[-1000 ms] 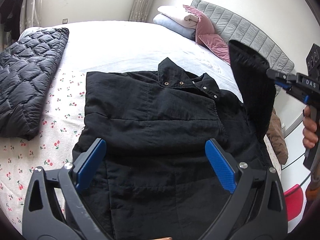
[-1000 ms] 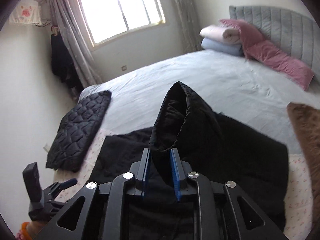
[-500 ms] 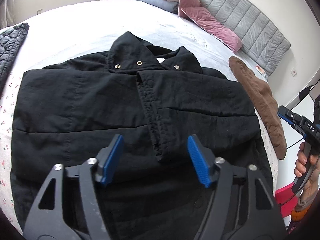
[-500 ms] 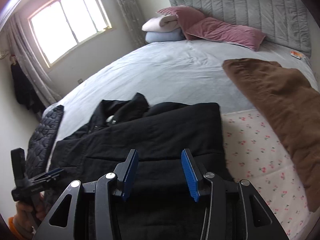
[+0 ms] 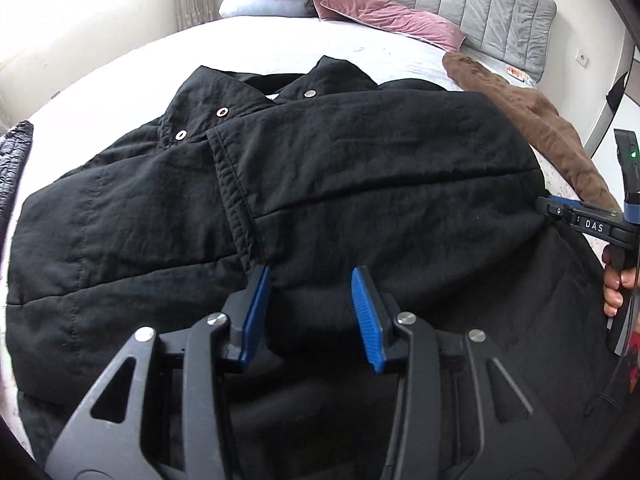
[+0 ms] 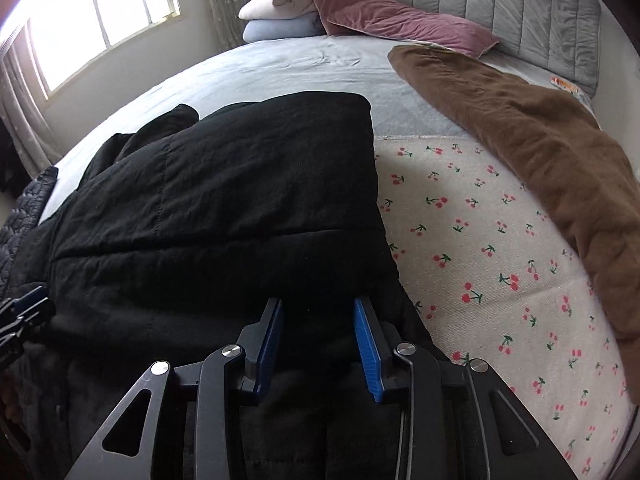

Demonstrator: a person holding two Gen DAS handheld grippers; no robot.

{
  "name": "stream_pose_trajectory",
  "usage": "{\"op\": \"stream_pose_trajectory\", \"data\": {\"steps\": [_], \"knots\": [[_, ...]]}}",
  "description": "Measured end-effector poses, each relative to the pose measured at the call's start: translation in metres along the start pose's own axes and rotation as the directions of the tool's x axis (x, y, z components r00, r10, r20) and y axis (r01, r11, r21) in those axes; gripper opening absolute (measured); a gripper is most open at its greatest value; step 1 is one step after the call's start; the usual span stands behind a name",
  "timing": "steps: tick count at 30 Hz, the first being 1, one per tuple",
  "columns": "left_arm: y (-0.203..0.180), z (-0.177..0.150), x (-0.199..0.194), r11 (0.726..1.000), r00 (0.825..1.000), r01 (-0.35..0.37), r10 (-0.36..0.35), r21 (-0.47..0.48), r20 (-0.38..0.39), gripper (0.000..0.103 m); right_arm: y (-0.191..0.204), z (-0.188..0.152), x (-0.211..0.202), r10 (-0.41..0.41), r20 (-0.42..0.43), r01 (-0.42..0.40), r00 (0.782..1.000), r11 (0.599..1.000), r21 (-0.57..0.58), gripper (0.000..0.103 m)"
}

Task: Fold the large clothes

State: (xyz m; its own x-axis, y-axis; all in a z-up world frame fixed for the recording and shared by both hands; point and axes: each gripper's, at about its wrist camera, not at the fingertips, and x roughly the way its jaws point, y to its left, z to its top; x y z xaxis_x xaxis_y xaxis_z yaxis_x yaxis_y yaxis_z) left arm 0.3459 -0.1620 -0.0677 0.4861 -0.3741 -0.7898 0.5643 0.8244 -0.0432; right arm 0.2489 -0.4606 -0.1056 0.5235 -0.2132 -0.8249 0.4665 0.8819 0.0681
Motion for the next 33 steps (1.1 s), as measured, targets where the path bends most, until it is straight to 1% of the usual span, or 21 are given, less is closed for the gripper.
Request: {"op": "stream_pose_trajectory", "data": {"steps": [1, 2, 4, 6, 7, 8, 9, 11, 12, 15, 17, 18, 19, 20, 24, 26, 28, 30, 33], "knots": [[-0.002, -0.001, -0.008, 1.0, 1.0, -0.021, 0.021, 0.004, -0.012, 0.071, 0.005, 0.0, -0.008, -0.018, -0.003, 0.018, 1.0, 1.0, -0.01, 0.038], [-0.001, -0.003, -0.02, 1.0, 1.0, -0.022, 0.022, 0.004, -0.016, 0.075, 0.009, 0.0, -0.019, -0.012, -0.004, 0.012, 1.0, 1.0, -0.019, 0.038], [0.002, -0.01, -0.045, 1.0, 1.0, 0.012, -0.012, -0.007, -0.005, 0.076, 0.013, -0.004, -0.042, 0.042, 0.006, -0.042, 0.999, 0.999, -0.026, 0.041], [0.003, -0.02, -0.074, 0.999, 0.999, 0.034, -0.034, -0.017, -0.007, 0.08, 0.016, -0.01, -0.071, 0.091, 0.027, -0.09, 0.996, 0.996, -0.027, 0.057], [0.004, -0.025, -0.087, 0.999, 0.999, 0.039, -0.039, -0.018, -0.008, 0.082, 0.017, -0.015, -0.086, 0.109, 0.035, -0.108, 0.993, 0.994, -0.032, 0.06], [0.005, -0.03, -0.103, 0.999, 0.999, 0.039, -0.04, -0.015, -0.012, 0.083, 0.018, -0.019, -0.1, 0.128, 0.044, -0.127, 0.991, 0.991, -0.038, 0.064], [0.007, -0.035, -0.118, 0.999, 0.999, 0.038, -0.038, -0.009, -0.016, 0.083, 0.019, -0.025, -0.116, 0.145, 0.051, -0.143, 0.988, 0.989, -0.044, 0.067], [0.01, -0.048, -0.15, 0.999, 0.999, 0.035, -0.035, -0.003, -0.019, 0.084, 0.023, -0.038, -0.146, 0.159, 0.057, -0.155, 0.986, 0.986, -0.057, 0.07], [0.012, -0.055, -0.166, 0.999, 0.999, 0.034, -0.034, -0.007, -0.017, 0.086, 0.024, -0.047, -0.16, 0.162, 0.056, -0.159, 0.985, 0.985, -0.067, 0.072], [0.021, -0.075, -0.208, 0.998, 0.999, 0.042, -0.043, -0.035, -0.009, 0.095, 0.026, -0.074, -0.195, 0.163, 0.039, -0.159, 0.986, 0.984, -0.083, 0.075], [0.025, -0.092, -0.237, 0.997, 0.999, 0.052, -0.052, -0.052, 0.005, 0.097, 0.024, -0.091, -0.212, 0.162, 0.025, -0.16, 0.986, 0.985, -0.067, 0.076], [0.027, -0.101, -0.249, 0.997, 0.998, 0.057, -0.056, -0.059, 0.011, 0.1, 0.023, -0.102, -0.221, 0.167, 0.018, -0.166, 0.986, 0.985, -0.055, 0.076], [0.03, -0.11, -0.258, 0.996, 0.998, 0.057, -0.057, -0.068, 0.01, 0.102, 0.021, -0.114, -0.229, 0.173, 0.01, -0.173, 0.985, 0.984, -0.042, 0.077], [0.033, -0.121, -0.268, 0.995, 0.998, 0.06, -0.06, -0.08, 0.006, 0.102, 0.018, -0.126, -0.235, 0.178, 0.006, -0.178, 0.984, 0.984, -0.028, 0.077], [0.046, -0.164, -0.285, 0.984, 0.993, 0.102, -0.11, -0.145, -0.049, 0.102, 0.01, -0.168, -0.249, 0.194, -0.005, -0.194, 0.981, 0.981, -0.007, 0.079], [0.054, -0.186, -0.289, 0.977, 0.99, 0.105, -0.12, -0.185, -0.069, 0.102, 0.005, -0.189, -0.251, 0.21, -0.018, -0.21, 0.978, 0.978, -0.01, 0.079], [0.061, -0.207, -0.294, 0.974, 0.99, 0.101, -0.119, -0.204, -0.077, 0.102, -0.004, -0.21, -0.249, 0.241, -0.047, -0.242, 0.969, 0.97, -0.011, 0.079], [0.069, -0.227, -0.3, 0.971, 0.991, 0.092, -0.111, -0.22, -0.075, 0.102, -0.02, -0.225, -0.248, 0.264, -0.061, -0.264, 0.963, 0.965, 0.008, 0.079], [0.087, -0.253, -0.303, 0.957, 0.99, 0.102, -0.124, -0.273, -0.065, 0.102, -0.056, -0.243, -0.249, 0.284, -0.048, -0.279, 0.958, 0.956, 0.096, 0.079]]}}
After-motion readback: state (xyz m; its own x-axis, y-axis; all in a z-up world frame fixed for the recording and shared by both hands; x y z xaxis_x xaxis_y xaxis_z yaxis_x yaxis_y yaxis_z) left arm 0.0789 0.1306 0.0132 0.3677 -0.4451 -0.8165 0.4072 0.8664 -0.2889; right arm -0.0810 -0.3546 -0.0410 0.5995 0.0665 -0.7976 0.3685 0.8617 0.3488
